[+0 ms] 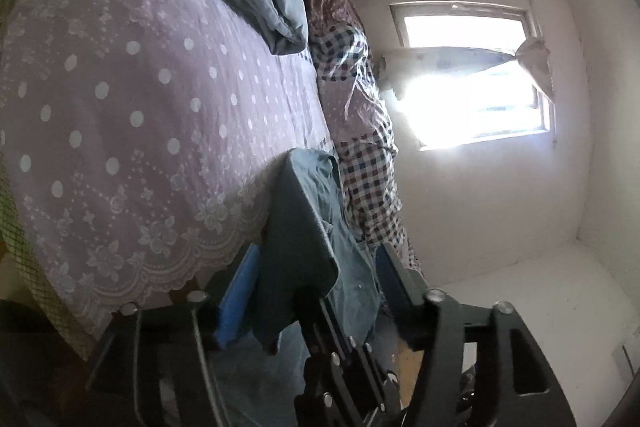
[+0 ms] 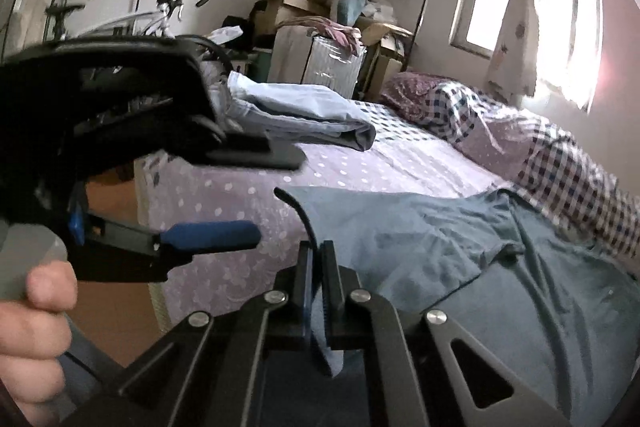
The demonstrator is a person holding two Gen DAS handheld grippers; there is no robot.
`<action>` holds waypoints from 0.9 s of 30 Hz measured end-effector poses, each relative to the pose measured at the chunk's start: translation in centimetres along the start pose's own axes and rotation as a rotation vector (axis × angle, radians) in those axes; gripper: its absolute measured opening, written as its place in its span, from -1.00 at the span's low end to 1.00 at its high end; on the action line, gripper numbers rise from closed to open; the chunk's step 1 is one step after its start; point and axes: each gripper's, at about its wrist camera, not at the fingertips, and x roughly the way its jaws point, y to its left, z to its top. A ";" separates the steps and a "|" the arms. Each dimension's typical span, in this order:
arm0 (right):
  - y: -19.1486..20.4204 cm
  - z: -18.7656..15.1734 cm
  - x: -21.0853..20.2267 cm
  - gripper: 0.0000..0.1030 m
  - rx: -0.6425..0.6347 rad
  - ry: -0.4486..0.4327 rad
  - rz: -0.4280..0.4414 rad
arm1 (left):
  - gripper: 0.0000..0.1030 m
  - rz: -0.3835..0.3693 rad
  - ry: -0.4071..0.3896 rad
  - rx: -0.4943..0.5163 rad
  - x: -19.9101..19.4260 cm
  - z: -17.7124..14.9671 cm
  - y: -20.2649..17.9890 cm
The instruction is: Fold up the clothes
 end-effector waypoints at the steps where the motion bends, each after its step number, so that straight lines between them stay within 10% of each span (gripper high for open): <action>1: -0.1 0.0 0.0 -0.96 0.006 0.001 0.005 | 0.26 0.003 -0.003 0.003 0.0 0.0 0.0; 10: 1.0 -0.4 0.1 -0.96 -0.051 0.008 0.015 | 0.23 0.039 -0.014 0.034 0.5 0.0 -0.3; 27: 1.1 -0.3 0.1 -0.94 -0.048 0.015 0.025 | -0.93 0.110 -0.006 0.096 1.8 0.1 -0.5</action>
